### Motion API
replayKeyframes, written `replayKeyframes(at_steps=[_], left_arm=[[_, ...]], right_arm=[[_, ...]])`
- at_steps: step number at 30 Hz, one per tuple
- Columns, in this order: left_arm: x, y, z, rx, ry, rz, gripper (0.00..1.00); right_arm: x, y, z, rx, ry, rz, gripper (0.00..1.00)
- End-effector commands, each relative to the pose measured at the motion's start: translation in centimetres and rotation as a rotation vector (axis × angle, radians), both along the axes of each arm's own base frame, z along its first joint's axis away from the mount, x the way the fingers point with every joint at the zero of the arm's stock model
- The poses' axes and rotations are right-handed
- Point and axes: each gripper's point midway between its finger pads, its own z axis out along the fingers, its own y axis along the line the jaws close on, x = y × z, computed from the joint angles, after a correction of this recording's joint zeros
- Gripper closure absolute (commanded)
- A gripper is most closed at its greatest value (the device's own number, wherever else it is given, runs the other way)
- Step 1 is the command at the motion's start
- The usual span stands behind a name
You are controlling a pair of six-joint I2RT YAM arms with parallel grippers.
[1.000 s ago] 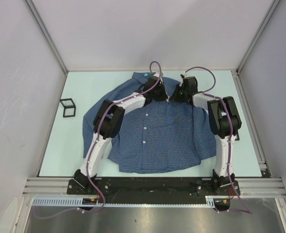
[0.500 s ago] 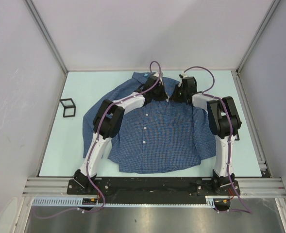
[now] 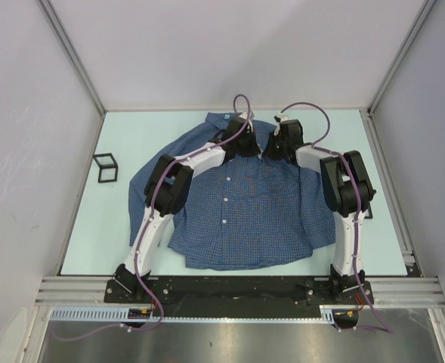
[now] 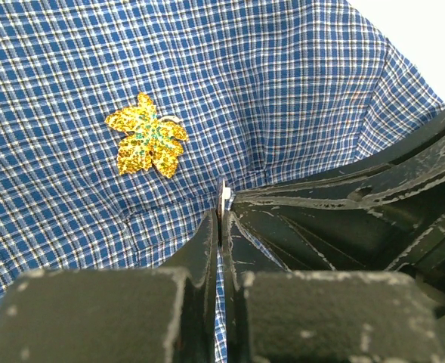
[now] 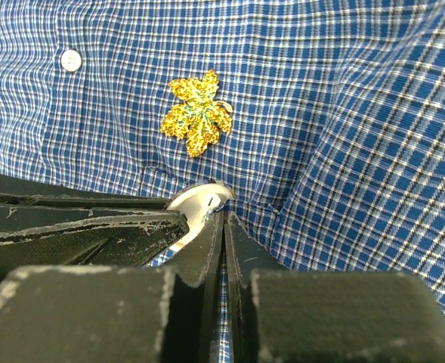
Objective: Remove the brooch from the garment
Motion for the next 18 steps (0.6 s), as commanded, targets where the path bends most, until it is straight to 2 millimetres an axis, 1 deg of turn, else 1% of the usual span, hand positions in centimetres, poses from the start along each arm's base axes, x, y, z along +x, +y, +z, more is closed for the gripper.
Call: replayKeyframes(at_steps=[1, 5, 8, 9, 12, 13, 14, 16, 17, 18], left_arm=[[-2.9, -4.1, 1.7, -0.055, 0.010, -0.176, 1.00], [-3.1, -4.4, 1.6, -0.064, 0.011, -0.199, 1.00], [-3.2, -4.7, 1.4, -0.071, 0.019, -0.214, 1.00], [-3.5, -4.8, 1.0, -0.074, 0.034, -0.227, 1.00], [-3.8, -5.1, 0.8, -0.082, 0.047, -0.247, 1.00], [-4.1, -5.2, 0.2, -0.084, 0.063, -0.259, 1.00], [-4.1, -5.2, 0.3, -0.085, 0.066, -0.261, 1.00], [-4.5, -5.1, -0.6, -0.063, 0.089, -0.270, 1.00], [-4.4, -5.0, -0.6, -0.058, 0.091, -0.270, 1.00], [-4.6, -4.9, -0.9, -0.048, 0.104, -0.269, 1.00]], right_arm=[[-2.1, 5.2, 2.0, 0.051, -0.029, 0.184, 0.95], [-2.0, 5.2, 2.4, 0.042, -0.052, 0.210, 0.94], [-2.0, 5.3, 2.5, 0.035, -0.061, 0.232, 0.96], [-2.0, 5.4, 2.5, 0.035, -0.065, 0.243, 0.96], [-1.7, 5.4, 2.8, 0.042, -0.075, 0.263, 0.98], [-1.7, 5.7, 3.0, 0.048, -0.079, 0.278, 0.98], [-1.5, 5.9, 3.4, 0.051, -0.088, 0.290, 0.99], [-1.6, 6.4, 3.1, 0.045, -0.080, 0.319, 0.99], [-1.3, 6.7, 3.6, 0.044, -0.093, 0.326, 0.99], [-1.5, 7.3, 3.7, 0.038, -0.097, 0.339, 1.00]])
